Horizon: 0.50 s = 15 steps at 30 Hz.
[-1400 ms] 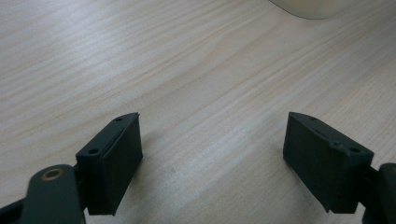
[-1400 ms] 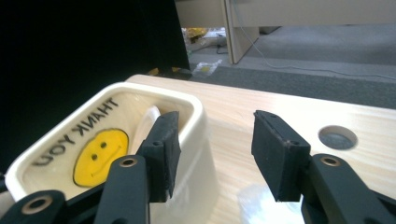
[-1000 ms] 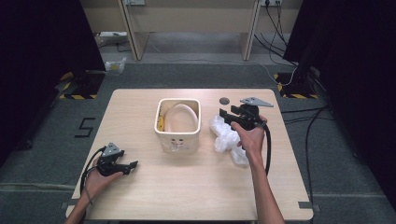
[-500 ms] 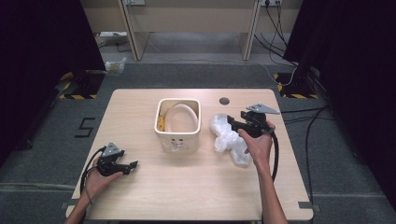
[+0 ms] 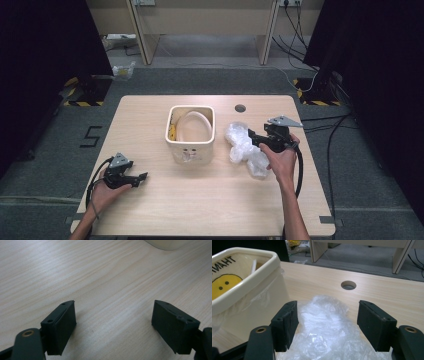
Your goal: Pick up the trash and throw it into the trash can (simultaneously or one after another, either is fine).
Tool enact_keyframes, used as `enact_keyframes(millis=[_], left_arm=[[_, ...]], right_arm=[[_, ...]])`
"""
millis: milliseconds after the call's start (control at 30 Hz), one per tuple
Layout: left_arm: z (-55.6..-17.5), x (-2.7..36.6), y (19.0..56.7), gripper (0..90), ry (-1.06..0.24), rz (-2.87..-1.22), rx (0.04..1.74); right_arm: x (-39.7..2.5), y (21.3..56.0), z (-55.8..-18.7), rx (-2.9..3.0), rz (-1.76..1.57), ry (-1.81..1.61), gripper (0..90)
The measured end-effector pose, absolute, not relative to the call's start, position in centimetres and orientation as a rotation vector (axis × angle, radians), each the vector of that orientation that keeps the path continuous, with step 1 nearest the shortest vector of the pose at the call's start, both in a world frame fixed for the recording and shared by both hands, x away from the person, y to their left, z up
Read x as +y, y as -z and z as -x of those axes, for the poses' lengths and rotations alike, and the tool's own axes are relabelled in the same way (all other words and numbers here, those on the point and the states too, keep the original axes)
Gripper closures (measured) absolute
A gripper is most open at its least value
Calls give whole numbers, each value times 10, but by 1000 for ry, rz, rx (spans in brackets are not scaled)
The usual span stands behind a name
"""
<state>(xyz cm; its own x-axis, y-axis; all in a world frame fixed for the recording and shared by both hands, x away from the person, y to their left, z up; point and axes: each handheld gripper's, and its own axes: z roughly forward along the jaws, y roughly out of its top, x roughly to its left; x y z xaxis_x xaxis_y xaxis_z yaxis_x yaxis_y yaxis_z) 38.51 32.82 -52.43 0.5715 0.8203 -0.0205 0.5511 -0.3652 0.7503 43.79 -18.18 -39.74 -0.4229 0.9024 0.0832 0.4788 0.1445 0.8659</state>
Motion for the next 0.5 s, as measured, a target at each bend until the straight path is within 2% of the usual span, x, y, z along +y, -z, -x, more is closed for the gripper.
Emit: enact_keyframes(millis=[500], left_arm=[[-385,328,524,186,-468,-2069,1092]], right_arm=[[-196,419,-432,1977,-1366,-1166,282]])
